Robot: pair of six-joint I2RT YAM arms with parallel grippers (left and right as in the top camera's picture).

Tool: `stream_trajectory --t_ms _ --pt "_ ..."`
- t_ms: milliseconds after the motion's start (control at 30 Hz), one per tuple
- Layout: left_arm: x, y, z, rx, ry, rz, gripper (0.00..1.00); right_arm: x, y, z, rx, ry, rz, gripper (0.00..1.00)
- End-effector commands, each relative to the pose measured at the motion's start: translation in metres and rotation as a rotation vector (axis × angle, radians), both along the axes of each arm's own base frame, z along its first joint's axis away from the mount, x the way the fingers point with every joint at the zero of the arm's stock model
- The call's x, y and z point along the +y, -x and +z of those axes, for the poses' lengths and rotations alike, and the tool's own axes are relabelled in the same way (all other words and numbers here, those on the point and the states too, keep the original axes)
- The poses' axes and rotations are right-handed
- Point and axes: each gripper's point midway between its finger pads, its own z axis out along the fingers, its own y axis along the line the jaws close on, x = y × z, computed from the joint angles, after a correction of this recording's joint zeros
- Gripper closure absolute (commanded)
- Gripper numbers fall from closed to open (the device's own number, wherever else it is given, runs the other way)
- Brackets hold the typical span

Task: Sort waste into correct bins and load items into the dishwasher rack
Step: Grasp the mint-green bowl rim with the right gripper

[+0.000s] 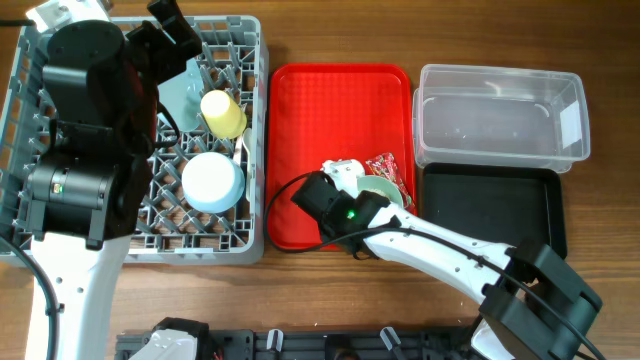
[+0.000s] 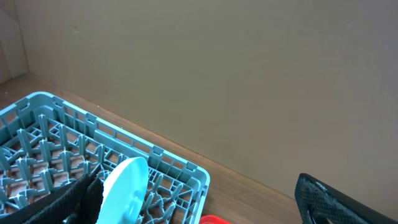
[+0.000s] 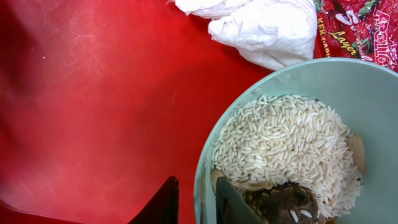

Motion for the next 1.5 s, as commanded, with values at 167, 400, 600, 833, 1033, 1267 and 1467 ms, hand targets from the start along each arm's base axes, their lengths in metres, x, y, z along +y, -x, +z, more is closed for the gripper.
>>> stream_trajectory --t_ms 167,400,600,833,1033,1267,1467 --pt "0.000 -0.001 0.001 -0.005 0.016 -0.002 0.00 -0.004 -0.001 -0.004 -0.009 0.017 -0.024 0.96" --pt "0.000 -0.001 0.001 -0.004 0.016 -0.002 0.00 -0.002 0.003 -0.005 0.014 0.005 -0.017 0.85" --pt "0.000 -0.001 0.001 -0.004 0.016 -0.002 0.00 -0.005 0.005 -0.009 0.019 0.012 -0.018 0.86" --pt "0.000 -0.001 0.001 -0.004 0.016 -0.002 0.00 -0.006 0.006 -0.012 0.021 0.012 -0.025 0.86" --pt "0.000 -0.001 0.001 -0.004 0.016 -0.002 0.00 -0.006 0.006 -0.014 0.024 0.016 -0.025 0.91" --pt "0.001 -0.001 0.001 -0.004 0.016 -0.001 0.00 -0.006 0.006 -0.014 0.024 0.016 -0.025 0.96" --pt "0.001 -0.001 0.001 -0.004 0.016 -0.001 0.00 0.001 -0.002 0.018 -0.013 0.016 0.047 0.96"
